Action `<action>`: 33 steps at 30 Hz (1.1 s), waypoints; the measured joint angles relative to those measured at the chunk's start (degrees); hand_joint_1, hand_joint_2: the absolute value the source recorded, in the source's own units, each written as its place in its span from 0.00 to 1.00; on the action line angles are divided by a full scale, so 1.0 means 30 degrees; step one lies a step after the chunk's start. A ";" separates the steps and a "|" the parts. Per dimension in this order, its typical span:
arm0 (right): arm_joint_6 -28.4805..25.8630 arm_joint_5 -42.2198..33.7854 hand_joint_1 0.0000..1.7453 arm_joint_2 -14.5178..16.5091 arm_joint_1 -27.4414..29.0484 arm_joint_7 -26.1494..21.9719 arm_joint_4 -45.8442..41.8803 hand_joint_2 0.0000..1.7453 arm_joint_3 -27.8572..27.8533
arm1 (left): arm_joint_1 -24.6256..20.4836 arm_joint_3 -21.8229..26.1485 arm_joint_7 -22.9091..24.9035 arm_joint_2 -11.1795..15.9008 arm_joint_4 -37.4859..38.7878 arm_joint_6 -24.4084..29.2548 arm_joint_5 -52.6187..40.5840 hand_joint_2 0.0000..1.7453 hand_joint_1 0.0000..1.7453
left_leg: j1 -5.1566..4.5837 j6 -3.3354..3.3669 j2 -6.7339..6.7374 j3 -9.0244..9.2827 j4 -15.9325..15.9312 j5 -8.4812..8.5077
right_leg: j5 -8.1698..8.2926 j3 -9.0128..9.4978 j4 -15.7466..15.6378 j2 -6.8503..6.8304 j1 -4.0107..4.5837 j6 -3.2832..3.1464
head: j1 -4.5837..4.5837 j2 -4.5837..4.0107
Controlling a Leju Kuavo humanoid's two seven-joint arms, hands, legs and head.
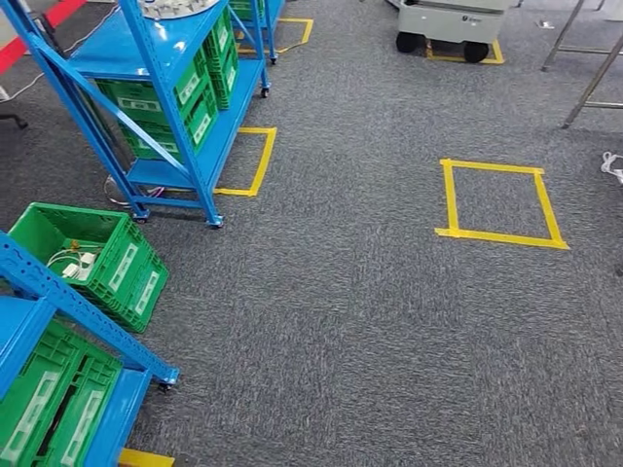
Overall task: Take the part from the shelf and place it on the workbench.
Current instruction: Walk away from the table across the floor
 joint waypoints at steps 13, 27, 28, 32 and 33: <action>-0.0013 0.0118 0.00 -0.0022 0.0022 0.0053 0.0005 0.00 0.0195 | -0.0022 -0.0007 -0.0002 0.0058 0.0068 -0.0037 -0.0007 0.00 0.00 | 0.0041 -0.0517 0.2716 -0.1161 0.2463 -0.1020 | -0.0203 0.0448 -0.0228 -0.2965 0.0319 -0.0754 | -0.0268 -0.0002; -0.0107 0.0215 0.00 -0.0034 0.0007 0.0036 -0.0031 0.00 0.0393 | -0.0025 -0.0007 0.0038 0.0055 0.0097 -0.0018 0.0005 0.00 0.00 | 0.0035 0.0221 0.0877 0.0322 -0.0190 -0.0089 | -0.1148 -0.1541 0.3359 -0.1669 0.0268 -0.0025 | -0.0035 -0.0002; -0.0107 0.0215 0.00 -0.0042 0.0011 0.0040 -0.0025 0.00 0.0404 | -0.0030 -0.0007 0.0038 0.0055 0.0098 -0.0033 0.0007 0.00 0.00 | 0.0031 0.0147 0.0622 0.0357 -0.0165 -0.0133 | -0.0493 -0.1018 0.2046 -0.1139 0.0202 -0.0023 | -0.0020 -0.0002; -0.0129 0.0242 0.00 -0.0051 0.0004 0.0051 -0.0011 0.00 0.0481 | -0.0064 -0.0007 0.0036 0.0064 0.0104 -0.0053 0.0020 0.00 0.00 | 0.0102 -0.0241 -0.0289 0.0116 -0.0041 -0.0115 | -0.0001 0.0051 -0.0061 -0.0202 0.0106 -0.0236 | -0.0034 0.0000; -0.0129 0.0262 0.00 -0.0044 0.0000 0.0056 -0.0013 0.00 0.0499 | -0.0025 -0.0007 0.0040 0.0071 0.0105 -0.0053 0.0022 0.00 0.00 | 0.0136 -0.0343 -0.0304 0.0067 -0.0024 -0.0123 | 0.0022 0.0081 -0.0080 -0.0458 0.0123 -0.0355 | -0.0025 0.0000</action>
